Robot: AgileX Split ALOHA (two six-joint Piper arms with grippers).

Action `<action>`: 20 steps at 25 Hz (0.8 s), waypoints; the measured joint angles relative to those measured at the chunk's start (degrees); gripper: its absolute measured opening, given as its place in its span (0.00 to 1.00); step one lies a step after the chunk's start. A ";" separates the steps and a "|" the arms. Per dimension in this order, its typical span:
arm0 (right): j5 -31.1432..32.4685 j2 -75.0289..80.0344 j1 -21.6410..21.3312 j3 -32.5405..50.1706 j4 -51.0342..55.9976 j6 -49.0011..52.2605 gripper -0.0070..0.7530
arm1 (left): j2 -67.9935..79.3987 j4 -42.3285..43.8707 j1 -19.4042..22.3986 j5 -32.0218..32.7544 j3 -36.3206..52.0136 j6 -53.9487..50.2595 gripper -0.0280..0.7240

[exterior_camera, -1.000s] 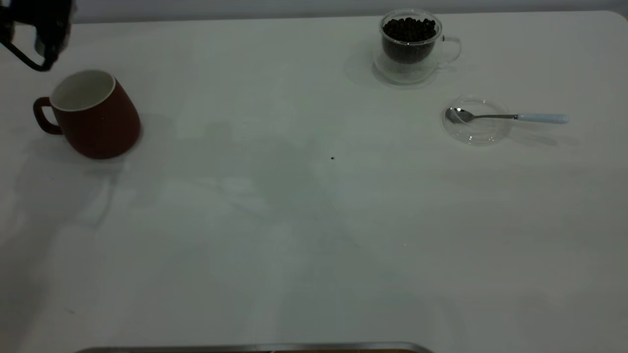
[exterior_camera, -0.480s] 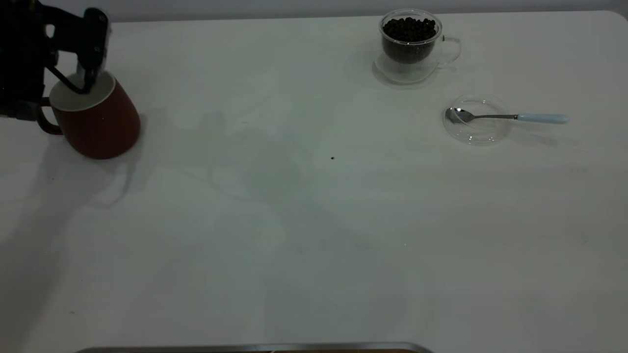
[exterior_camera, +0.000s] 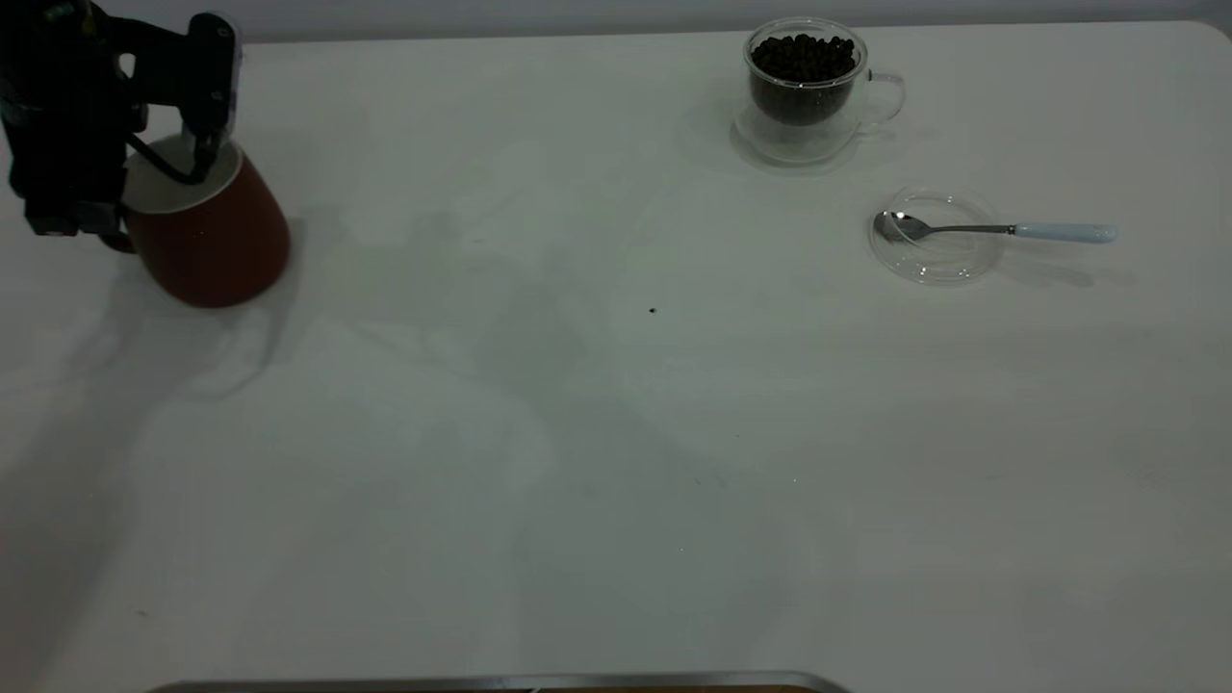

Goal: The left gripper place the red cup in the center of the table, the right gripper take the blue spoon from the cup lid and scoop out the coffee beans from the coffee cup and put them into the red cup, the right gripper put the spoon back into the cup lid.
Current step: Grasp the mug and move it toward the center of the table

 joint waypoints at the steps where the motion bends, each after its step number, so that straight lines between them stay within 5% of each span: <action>1: 0.00 0.00 0.00 0.00 0.00 0.00 0.64 | 0.10 -0.05 -0.05 -0.49 0.00 0.05 0.68; 20: 0.00 0.00 0.00 0.00 0.00 0.00 0.64 | 0.35 -9.73 -14.72 -8.93 0.00 0.15 0.68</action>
